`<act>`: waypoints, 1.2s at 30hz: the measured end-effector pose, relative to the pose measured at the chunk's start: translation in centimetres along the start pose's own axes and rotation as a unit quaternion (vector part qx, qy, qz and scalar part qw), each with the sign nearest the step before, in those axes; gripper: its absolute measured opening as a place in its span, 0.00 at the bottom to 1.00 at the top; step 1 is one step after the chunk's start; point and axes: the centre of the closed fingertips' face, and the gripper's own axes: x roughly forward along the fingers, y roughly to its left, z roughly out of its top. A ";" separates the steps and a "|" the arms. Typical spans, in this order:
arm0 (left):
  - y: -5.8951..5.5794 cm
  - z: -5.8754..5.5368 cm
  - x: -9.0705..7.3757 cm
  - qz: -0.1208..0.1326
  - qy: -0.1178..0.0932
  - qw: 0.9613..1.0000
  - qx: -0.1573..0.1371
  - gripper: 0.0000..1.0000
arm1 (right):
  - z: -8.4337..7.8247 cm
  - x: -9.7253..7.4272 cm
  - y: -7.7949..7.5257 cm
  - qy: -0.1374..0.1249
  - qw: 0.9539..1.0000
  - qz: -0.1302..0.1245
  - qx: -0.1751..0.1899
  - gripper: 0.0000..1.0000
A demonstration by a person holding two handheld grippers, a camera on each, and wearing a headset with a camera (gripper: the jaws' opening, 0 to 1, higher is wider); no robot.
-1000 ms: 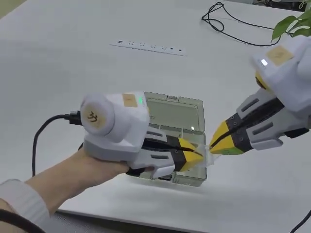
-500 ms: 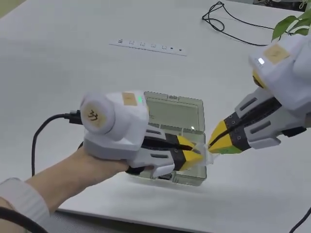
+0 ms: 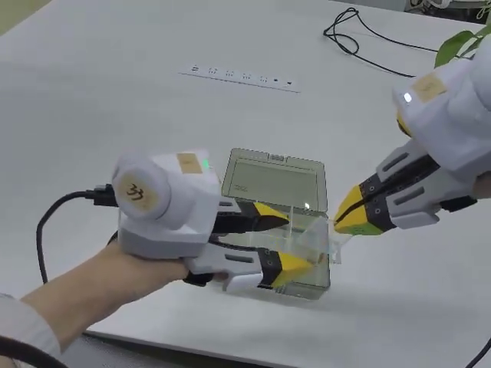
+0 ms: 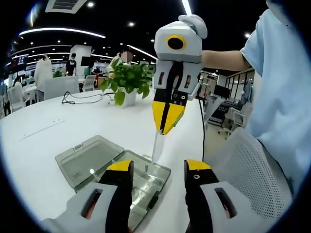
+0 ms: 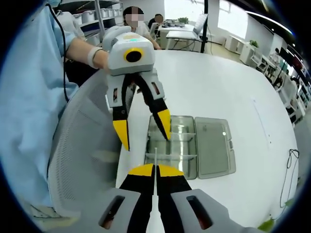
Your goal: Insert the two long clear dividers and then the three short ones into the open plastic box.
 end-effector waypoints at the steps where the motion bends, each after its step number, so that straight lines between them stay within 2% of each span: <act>1: 0.2 -0.1 -0.1 0.005 0.000 1.000 0.002 0.44 | -0.1 0.0 -0.2 0.002 1.000 0.000 -0.001 0.02; 7: 1.6 -0.6 -1.1 0.039 0.002 0.999 -0.007 0.59 | -1.0 0.4 -1.5 0.025 0.999 -0.013 0.017 0.02; 8: 1.8 -0.7 -1.3 0.042 0.002 0.999 -0.008 0.60 | -0.9 0.5 -1.8 0.029 0.999 -0.023 0.019 0.02; 10: 2.0 -0.9 -1.6 0.046 0.003 0.999 -0.009 0.59 | -0.9 0.6 -1.8 0.036 0.999 -0.019 0.024 0.02; 11: 2.2 -1.0 -1.8 0.051 0.002 0.999 -0.012 0.60 | -0.8 0.8 -2.1 0.039 0.999 -0.027 0.027 0.02; 21: 3.7 -2.0 -3.2 0.092 0.002 0.995 -0.032 0.80 | -1.5 1.9 -2.6 0.075 0.996 -0.028 0.032 0.02; 28: 3.7 -2.8 -3.6 0.096 0.001 0.994 -0.043 0.78 | -1.7 2.5 -2.9 0.086 0.995 -0.027 0.037 0.02; 29: 3.7 -2.8 -3.7 0.096 -0.001 0.994 -0.044 0.78 | -2.1 2.5 -3.0 0.095 0.994 -0.031 0.041 0.02; 31: 3.6 -2.8 -3.7 0.098 -0.002 0.994 -0.045 0.78 | -2.0 2.8 -3.0 0.095 0.995 -0.027 0.029 0.02; 32: 3.6 -2.8 -3.8 0.098 -0.003 0.994 -0.046 0.77 | -2.2 2.8 -3.0 0.101 0.993 -0.028 0.046 0.02; 34: 3.7 -2.9 -3.9 0.100 -0.005 0.994 -0.048 0.77 | -2.0 2.8 -3.0 0.100 0.994 -0.028 0.029 0.02; 35: 3.8 -2.9 -4.0 0.100 -0.005 0.994 -0.049 0.77 | -1.8 3.0 -2.9 0.097 0.994 -0.025 0.047 0.02; 36: 3.7 -2.9 -4.0 0.101 -0.007 0.994 -0.049 0.76 | -1.8 3.0 -3.2 0.099 0.994 -0.032 0.043 0.02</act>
